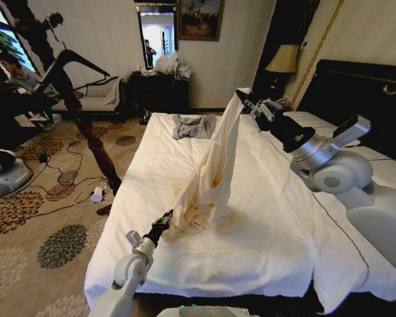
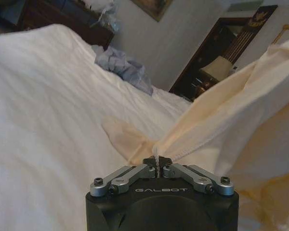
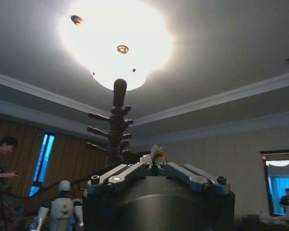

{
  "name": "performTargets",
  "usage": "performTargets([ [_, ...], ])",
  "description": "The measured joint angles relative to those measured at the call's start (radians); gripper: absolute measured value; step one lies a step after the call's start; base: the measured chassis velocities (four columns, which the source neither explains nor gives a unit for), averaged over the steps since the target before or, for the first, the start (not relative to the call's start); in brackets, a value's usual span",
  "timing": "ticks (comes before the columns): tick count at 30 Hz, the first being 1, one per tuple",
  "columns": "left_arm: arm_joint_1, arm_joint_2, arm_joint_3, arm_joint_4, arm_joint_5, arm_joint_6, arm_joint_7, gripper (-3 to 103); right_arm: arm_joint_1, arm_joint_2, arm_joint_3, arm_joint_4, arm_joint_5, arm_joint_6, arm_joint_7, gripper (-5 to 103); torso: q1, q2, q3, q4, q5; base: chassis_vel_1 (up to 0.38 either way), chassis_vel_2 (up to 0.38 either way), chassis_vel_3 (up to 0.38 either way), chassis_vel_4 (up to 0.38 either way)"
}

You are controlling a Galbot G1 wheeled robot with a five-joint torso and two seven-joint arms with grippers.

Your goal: Pick up the clothes from the bed and hang them on the clothes hanger.

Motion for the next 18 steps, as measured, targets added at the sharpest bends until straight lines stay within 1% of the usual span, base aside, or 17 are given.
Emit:
performTargets([
  [1,0.0,0.0,0.0,0.0,0.0,0.0,0.0,2,0.0,0.0,0.0,0.0,0.0,0.0,0.0,0,0.0,0.0,0.0,0.0,0.0,0.0,0.0,0.0,0.0],
  [3,-0.004,0.048,-0.032,-0.041,-0.028,-0.006,-0.002,2,-0.011,-0.005,0.002,-0.017,-0.02,0.001,0.027,0,0.0,0.0,0.0,0.0002,-0.0001,0.0,0.0,0.0,0.0],
  [4,-0.024,0.084,-0.058,-0.066,-0.043,-0.014,-0.009,2,-0.019,-0.01,0.003,-0.031,-0.041,-0.006,0.054,0,0.0,0.0,0.0,0.0004,-0.0001,0.0,0.0,0.0,0.0],
  [5,-0.034,0.097,-0.07,-0.074,-0.052,-0.016,-0.013,2,-0.021,-0.011,0.003,-0.036,-0.049,-0.01,0.064,0,0.0,0.0,0.0,0.0003,-0.0001,0.0,0.0,0.0,0.0],
  [6,-0.093,0.155,-0.12,-0.113,-0.114,-0.018,-0.034,2,-0.027,-0.017,0.004,-0.056,-0.078,-0.028,0.103,0,0.0,0.0,0.0,0.0002,-0.0004,0.0,0.0,0.0,0.0],
  [7,-0.093,0.155,-0.12,-0.113,-0.114,-0.018,-0.034,2,-0.027,-0.017,0.004,-0.056,-0.078,-0.028,0.103,0,0.0,0.0,0.0,0.0002,-0.0004,0.0,0.0,0.0,0.0],
  [9,-0.236,0.275,-0.214,-0.158,-0.277,-0.006,-0.097,2,-0.022,-0.018,0.002,-0.1,-0.114,-0.065,0.178,0,0.0,0.0,0.0,-0.0005,-0.0002,0.0,0.0,0.0,0.0],
  [10,-0.236,0.275,-0.214,-0.158,-0.277,-0.006,-0.097,2,-0.022,-0.018,0.002,-0.1,-0.114,-0.065,0.178,0,0.0,0.0,0.0,-0.0005,-0.0002,0.0,0.0,0.0,0.0],
  [11,-0.303,0.341,-0.24,-0.16,-0.338,-0.001,-0.126,2,-0.011,-0.013,-0.003,-0.121,-0.122,-0.076,0.204,0,0.0,0.0,0.0,-0.0005,-0.0003,0.0,0.0,0.0,0.0],
  [12,-0.388,0.433,-0.262,-0.152,-0.408,0.006,-0.162,2,0.006,-0.005,-0.01,-0.143,-0.124,-0.079,0.224,0,0.0,0.0,0.0,-0.0004,0.0003,0.0,0.0,0.0,0.0],
  [13,-0.475,0.511,-0.269,-0.14,-0.467,0.014,-0.19,2,0.025,0.003,-0.015,-0.153,-0.114,-0.079,0.234,0,0.0,0.0,0.0,-0.0003,0.0005,0.0,0.0,0.0,0.0],
  [14,-0.475,0.511,-0.269,-0.14,-0.467,0.014,-0.19,2,0.025,0.003,-0.015,-0.153,-0.114,-0.079,0.234,0,0.0,0.0,0.0,-0.0003,0.0005,0.0,0.0,0.0,0.0],
  [15,-0.528,0.549,-0.269,-0.131,-0.499,0.019,-0.206,2,0.041,0.009,-0.019,-0.155,-0.099,-0.078,0.238,0,0.0,0.0,0.0,-0.0001,0.0005,0.0,0.0,0.0,0.0],
  [16,-0.603,0.594,-0.265,-0.118,-0.542,0.026,-0.227,2,0.064,0.015,-0.021,-0.153,-0.072,-0.077,0.243,0,0.0,0.0,0.0,0.0002,0.0003,0.0,0.0,0.0,0.0],
  [17,-0.717,0.646,-0.247,-0.092,-0.602,0.039,-0.256,2,0.111,0.023,-0.022,-0.143,-0.024,-0.074,0.248,0,0.0,0.0,0.0,0.0005,0.0002,0.0,0.0,0.0,0.0],
  [18,-0.789,0.669,-0.234,-0.071,-0.634,0.046,-0.273,2,0.15,0.024,-0.022,-0.138,0.002,-0.073,0.25,0,0.0,0.0,0.0,0.0002,-0.0001,0.0,0.0,0.0,0.0],
])
